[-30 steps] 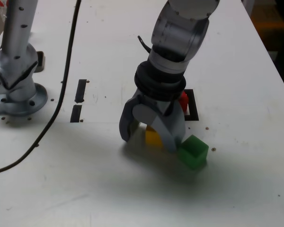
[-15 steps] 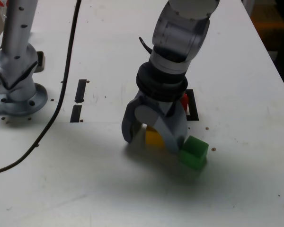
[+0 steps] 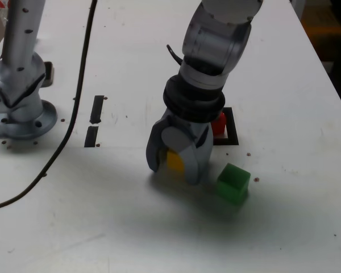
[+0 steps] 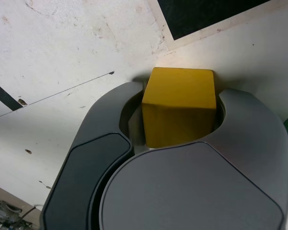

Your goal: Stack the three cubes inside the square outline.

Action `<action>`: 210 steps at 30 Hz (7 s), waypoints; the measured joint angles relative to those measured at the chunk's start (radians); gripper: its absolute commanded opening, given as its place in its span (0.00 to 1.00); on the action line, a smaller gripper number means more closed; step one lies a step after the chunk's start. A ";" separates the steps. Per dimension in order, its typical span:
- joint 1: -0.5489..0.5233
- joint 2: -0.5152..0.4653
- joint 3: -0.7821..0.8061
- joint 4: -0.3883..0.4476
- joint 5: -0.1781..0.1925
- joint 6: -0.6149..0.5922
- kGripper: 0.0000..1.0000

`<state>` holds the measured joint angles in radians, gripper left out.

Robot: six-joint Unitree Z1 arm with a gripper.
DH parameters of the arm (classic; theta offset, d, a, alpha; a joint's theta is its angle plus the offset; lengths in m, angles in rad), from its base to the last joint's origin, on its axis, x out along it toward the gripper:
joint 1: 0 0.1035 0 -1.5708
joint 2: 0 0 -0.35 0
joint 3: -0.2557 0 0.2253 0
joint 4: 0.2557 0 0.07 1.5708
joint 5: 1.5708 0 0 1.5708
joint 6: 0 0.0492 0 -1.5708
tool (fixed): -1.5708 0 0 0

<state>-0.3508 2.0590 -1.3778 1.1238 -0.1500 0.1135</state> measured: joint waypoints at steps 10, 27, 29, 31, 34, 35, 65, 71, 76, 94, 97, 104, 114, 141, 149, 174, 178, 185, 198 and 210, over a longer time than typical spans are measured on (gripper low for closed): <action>0.000 -0.042 0.007 0.009 0.034 -0.032 0.20; 0.001 -0.140 -0.062 0.123 0.079 -0.080 0.20; 0.008 -0.140 -0.087 0.142 0.092 -0.080 0.20; 0.018 -0.140 -0.113 0.147 0.100 -0.080 0.20; 0.039 -0.140 -0.126 0.154 0.109 -0.079 0.20; 0.044 -0.140 -0.133 0.154 0.111 -0.079 0.20; 0.182 -0.010 -0.252 0.166 0.129 -0.063 0.20; 0.190 -0.009 -0.249 0.162 0.135 -0.061 0.21; 0.190 -0.009 -0.243 0.157 0.136 -0.061 0.24; 0.190 -0.004 -0.235 0.142 0.136 -0.053 0.58; 0.190 -0.004 -0.232 0.139 0.136 -0.053 0.61; 0.190 -0.004 -0.224 0.130 0.136 -0.053 0.68; 0.190 -0.004 -0.214 0.127 0.140 -0.053 0.71; 0.040 -0.264 -0.177 0.170 0.161 -0.080 0.75; -0.089 -0.213 -0.246 0.170 0.162 -0.131 0.80; -0.199 0.053 -0.404 0.224 0.205 -0.154 0.98; -0.199 0.082 -0.406 0.230 0.206 -0.130 0.98; -0.199 0.120 -0.425 0.232 0.206 -0.075 0.97; -0.198 0.199 -0.484 0.233 0.192 -0.016 0.96; -0.181 0.239 -0.501 0.233 0.164 0.001 0.95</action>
<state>-0.5320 2.2976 -1.8793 1.3564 0.0143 0.1148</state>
